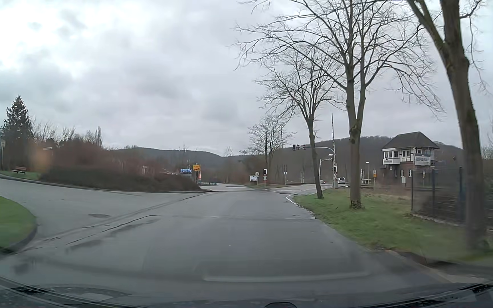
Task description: Follow the waypoints while adhering to traffic rules and regulations
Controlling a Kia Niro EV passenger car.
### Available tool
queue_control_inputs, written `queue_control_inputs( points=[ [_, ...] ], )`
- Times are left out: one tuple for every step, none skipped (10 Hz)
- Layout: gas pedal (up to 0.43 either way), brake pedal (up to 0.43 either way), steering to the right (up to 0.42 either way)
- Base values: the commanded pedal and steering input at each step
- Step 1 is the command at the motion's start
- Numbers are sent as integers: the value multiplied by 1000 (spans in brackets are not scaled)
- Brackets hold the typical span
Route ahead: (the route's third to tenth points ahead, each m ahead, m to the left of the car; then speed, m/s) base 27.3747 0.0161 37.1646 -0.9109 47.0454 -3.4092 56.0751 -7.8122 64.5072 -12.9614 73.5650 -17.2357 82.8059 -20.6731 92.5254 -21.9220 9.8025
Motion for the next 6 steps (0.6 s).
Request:
queue_control_inputs(
  points=[
    [47, 0, -1],
    [47, 0, -1],
    [87, 0, 0],
    [87, 0, 0],
    [87, 0, 0],
    [87, 0, 0]
  ],
)
